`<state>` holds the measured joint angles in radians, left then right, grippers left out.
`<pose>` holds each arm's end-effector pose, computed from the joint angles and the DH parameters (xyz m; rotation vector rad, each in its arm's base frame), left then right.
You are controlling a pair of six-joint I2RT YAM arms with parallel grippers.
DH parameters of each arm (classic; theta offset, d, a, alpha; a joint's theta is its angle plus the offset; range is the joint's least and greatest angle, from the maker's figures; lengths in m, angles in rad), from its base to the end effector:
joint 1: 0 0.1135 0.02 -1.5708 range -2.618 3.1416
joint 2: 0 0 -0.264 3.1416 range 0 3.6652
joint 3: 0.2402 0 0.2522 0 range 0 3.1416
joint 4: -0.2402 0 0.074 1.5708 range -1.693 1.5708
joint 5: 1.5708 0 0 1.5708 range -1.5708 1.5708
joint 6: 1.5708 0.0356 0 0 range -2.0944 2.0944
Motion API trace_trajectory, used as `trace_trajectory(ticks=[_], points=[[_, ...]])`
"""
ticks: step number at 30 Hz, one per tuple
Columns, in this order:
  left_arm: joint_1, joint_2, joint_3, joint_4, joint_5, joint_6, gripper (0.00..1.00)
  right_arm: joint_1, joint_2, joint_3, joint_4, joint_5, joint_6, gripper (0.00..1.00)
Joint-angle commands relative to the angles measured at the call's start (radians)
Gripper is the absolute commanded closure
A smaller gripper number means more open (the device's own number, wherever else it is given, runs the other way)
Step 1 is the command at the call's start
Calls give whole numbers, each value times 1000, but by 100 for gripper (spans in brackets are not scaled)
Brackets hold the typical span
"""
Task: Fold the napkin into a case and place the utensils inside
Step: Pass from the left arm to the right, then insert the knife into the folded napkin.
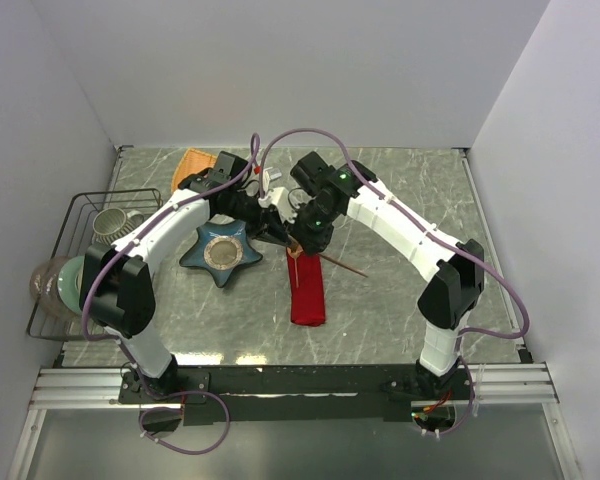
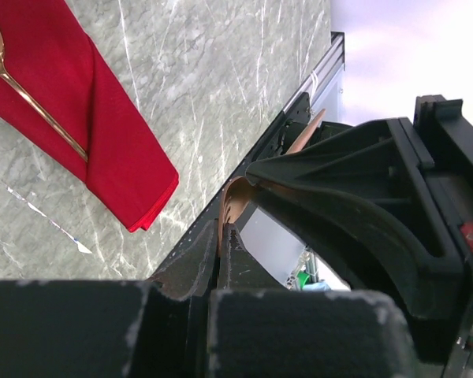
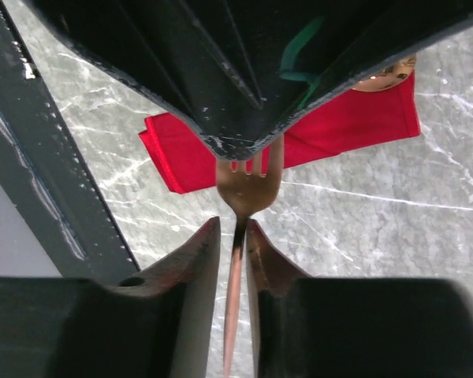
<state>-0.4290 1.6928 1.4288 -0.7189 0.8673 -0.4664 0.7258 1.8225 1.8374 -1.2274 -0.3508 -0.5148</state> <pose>0.3143 -0.1736 0.2888 0.3187 2.6308 -1.4394 0.2667 0.2530 0.3322 -1.6847 2.2052 0.5417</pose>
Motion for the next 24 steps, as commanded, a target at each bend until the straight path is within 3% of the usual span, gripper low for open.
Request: trace_trajectory(ticks=[1,3,5,6,7,9,11,12,15,18,24], points=[[-4,-47,12,15,30,-23,99,7,-25,3,5,4,-7,87],[-4,-50,10,18,24,-23,99,6,-23,10,17,9,4,100],[-4,-56,-2,24,19,-26,86,4,-29,6,35,19,28,100],[-4,-67,-7,27,0,-26,77,4,-32,-3,64,21,42,100],[2,-74,-11,30,-17,-31,58,3,-35,-10,83,35,79,100],[24,-105,-25,70,-59,-40,49,-12,-54,-45,162,53,134,100],[93,-148,-48,116,-92,-77,33,-41,-83,-102,235,82,243,100],[126,-166,-68,189,-115,-98,17,-75,-92,-122,320,101,286,100],[248,-240,-88,353,-199,-161,1,-136,-115,-190,505,177,455,100],[295,-286,-82,421,-289,-146,1,-149,-101,-233,664,327,599,100],[300,-329,-110,421,-386,-138,1,-144,46,-135,698,603,837,100]])
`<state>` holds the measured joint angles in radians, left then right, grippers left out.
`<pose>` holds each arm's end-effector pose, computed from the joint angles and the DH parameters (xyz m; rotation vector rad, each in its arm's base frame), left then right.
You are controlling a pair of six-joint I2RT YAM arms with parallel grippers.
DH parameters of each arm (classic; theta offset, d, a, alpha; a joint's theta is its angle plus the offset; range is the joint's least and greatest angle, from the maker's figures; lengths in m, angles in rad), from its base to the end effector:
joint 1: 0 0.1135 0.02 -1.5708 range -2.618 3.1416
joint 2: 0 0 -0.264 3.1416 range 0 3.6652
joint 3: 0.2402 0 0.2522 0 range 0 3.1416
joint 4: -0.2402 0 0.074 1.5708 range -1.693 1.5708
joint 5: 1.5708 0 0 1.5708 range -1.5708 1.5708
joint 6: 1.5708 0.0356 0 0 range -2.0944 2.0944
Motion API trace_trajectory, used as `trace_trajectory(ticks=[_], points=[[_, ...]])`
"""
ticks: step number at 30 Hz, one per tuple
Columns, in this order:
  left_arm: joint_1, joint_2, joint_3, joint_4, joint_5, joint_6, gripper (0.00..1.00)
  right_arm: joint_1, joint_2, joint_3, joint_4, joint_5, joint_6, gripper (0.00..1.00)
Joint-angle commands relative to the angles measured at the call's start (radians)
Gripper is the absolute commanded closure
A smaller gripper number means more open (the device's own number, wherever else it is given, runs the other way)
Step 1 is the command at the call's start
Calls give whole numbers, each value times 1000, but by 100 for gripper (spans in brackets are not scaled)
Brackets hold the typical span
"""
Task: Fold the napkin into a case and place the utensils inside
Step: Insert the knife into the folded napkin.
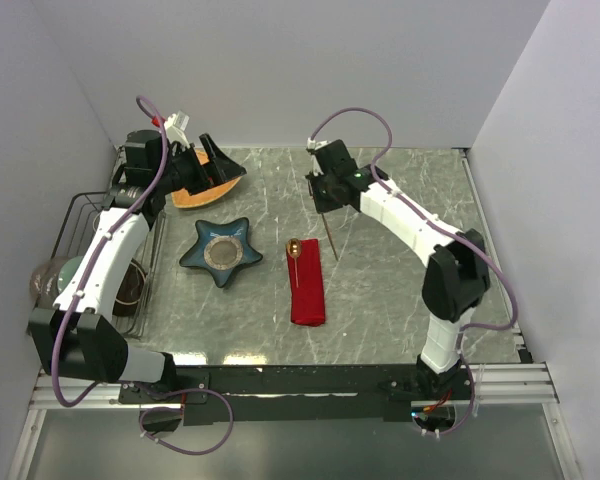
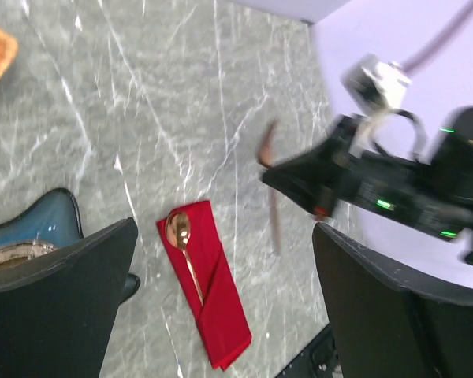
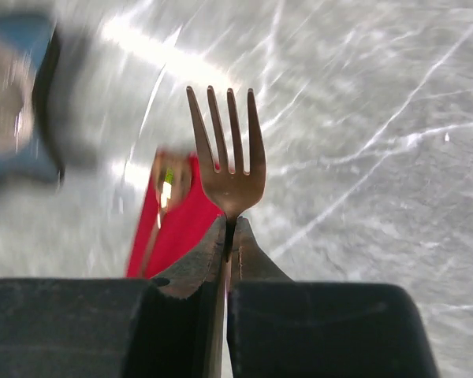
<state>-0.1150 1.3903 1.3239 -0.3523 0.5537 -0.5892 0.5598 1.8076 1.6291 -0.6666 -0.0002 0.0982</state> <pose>0.3120 -0.0549 0.3744 -0.1125 2.0599 -0.9955 0.3444 0.2158 0.3037 -0.5578 2.3736 0.2993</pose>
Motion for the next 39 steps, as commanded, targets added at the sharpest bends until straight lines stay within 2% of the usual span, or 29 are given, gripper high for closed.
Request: trace_trajectory(ticks=[1,5,9,16,31,39], points=[[-14,-30,-11,41,-77,-15,1,20,88,81,140,278,271,100],[-11,-60,-40,35,-95,-14,1,15,142,132,163,287,333,100],[-6,-86,-89,41,-101,-30,1,17,150,104,245,244,388,100],[3,-91,-104,19,-112,-29,1,31,176,83,272,236,390,100],[8,-103,-160,33,-97,-52,1,74,116,-136,357,244,394,100],[8,-129,-196,32,-101,-60,1,97,88,-178,338,239,422,100]])
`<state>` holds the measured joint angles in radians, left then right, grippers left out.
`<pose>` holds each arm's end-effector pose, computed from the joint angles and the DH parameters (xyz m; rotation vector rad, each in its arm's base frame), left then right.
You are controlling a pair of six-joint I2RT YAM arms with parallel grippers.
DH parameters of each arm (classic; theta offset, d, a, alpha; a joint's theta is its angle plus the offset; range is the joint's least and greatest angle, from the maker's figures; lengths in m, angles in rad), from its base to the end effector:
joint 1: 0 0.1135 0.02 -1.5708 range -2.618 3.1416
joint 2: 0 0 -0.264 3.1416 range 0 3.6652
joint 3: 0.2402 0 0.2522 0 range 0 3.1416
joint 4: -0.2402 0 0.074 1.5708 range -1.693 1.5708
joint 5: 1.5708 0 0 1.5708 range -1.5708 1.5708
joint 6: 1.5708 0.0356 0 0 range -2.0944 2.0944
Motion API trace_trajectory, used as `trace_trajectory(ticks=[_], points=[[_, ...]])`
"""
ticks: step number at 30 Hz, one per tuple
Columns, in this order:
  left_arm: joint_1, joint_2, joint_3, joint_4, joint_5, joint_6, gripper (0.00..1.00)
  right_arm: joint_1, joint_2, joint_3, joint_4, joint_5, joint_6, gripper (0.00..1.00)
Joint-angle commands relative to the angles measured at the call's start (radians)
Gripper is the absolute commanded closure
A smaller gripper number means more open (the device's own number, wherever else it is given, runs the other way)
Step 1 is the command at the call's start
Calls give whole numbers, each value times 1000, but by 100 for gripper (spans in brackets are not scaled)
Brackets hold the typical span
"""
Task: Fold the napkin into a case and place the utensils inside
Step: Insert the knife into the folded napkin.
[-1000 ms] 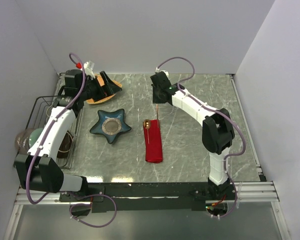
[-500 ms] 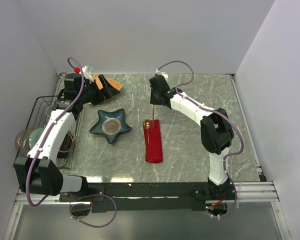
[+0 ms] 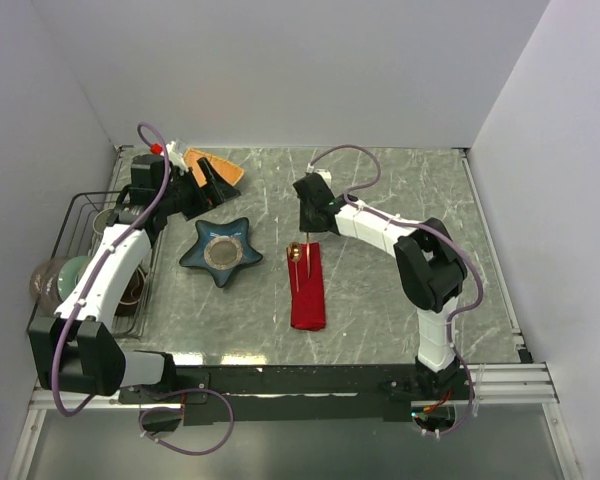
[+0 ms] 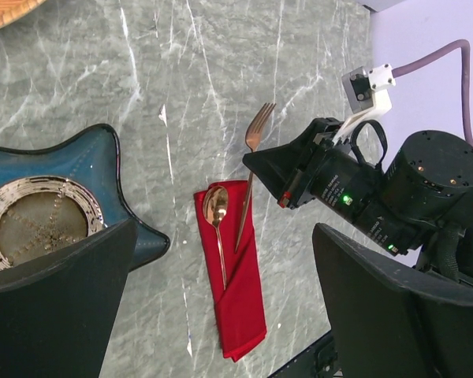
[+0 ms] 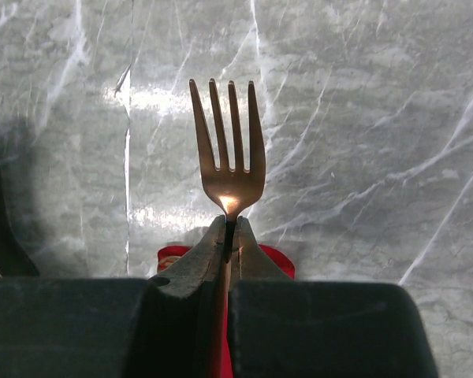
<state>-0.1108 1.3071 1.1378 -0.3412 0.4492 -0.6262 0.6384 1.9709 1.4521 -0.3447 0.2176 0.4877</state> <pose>0.2918 -0.0480 0.3344 -0.2679 2.1393 -0.9066 0.3547 0.2536 0.2046 -0.0849 2.4213 0.2534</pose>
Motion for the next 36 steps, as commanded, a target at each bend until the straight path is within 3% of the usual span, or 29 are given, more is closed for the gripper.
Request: trace_trajectory(ticks=[1,14,36], points=[[3,-52,-18,21,2,-23,1,21,-75,4,9,13,34,100],[8,-91,-49,2,-15,-4,1,32,-67,-12,-109,-35,91,100],[37,-109,-85,-1,-1,5,1,76,-141,-104,-169,-69,147,100]])
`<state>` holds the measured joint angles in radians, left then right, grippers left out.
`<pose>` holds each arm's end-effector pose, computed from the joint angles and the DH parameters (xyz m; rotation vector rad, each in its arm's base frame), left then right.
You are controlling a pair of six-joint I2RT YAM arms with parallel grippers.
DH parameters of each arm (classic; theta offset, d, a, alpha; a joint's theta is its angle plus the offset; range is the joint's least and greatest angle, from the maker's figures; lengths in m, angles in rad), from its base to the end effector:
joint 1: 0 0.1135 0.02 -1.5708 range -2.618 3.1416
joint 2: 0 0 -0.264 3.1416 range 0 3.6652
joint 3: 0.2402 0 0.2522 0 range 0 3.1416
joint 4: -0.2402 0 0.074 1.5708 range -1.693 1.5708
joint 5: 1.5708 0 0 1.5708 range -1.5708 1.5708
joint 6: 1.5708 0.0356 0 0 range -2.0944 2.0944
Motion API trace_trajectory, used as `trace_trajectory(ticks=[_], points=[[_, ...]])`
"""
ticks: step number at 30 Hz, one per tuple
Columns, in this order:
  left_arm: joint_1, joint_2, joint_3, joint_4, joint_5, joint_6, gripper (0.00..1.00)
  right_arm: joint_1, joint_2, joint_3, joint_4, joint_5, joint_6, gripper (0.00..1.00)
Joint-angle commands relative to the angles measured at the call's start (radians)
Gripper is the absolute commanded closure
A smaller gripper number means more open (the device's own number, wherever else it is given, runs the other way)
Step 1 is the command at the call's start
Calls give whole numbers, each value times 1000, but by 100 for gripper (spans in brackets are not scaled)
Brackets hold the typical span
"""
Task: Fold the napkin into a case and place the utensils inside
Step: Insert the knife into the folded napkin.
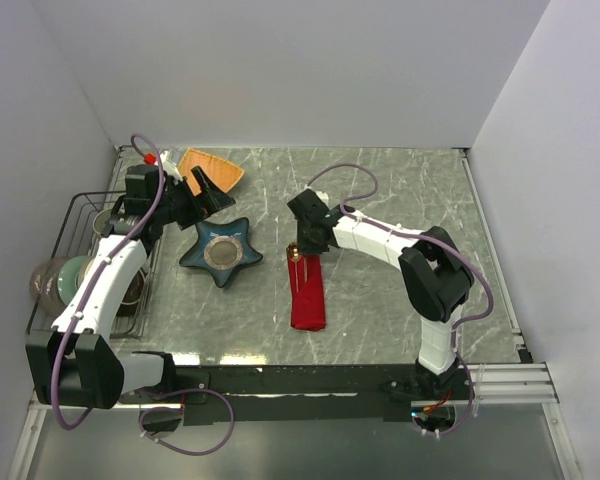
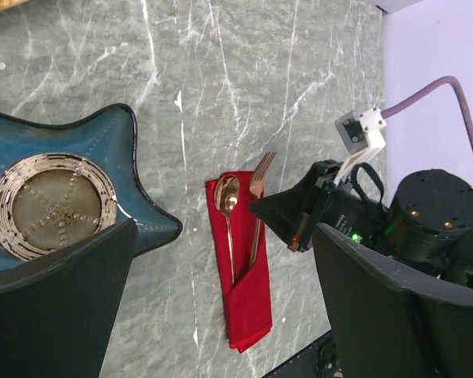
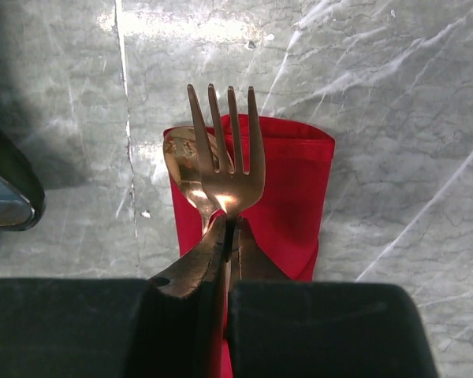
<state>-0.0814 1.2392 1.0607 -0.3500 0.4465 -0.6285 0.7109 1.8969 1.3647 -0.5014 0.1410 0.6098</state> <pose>0.2752 -0.0379 0.3252 -0.3111 2.1467 -0.8871 0.3079 0.2585 0.1971 -0.0814 2.6168 0.2959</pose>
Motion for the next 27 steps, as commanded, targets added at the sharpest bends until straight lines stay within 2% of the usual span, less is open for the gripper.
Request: trace_trajectory(ticks=[1,21,27], points=[[8,-41,-10,8,1,7,1,4,-67,-19,-15,3,25,100],[14,-29,-24,8,14,16,1,12,-6,-45,-66,-38,61,98],[14,-34,-39,8,14,19,1,15,16,-44,-84,-58,73,91]])
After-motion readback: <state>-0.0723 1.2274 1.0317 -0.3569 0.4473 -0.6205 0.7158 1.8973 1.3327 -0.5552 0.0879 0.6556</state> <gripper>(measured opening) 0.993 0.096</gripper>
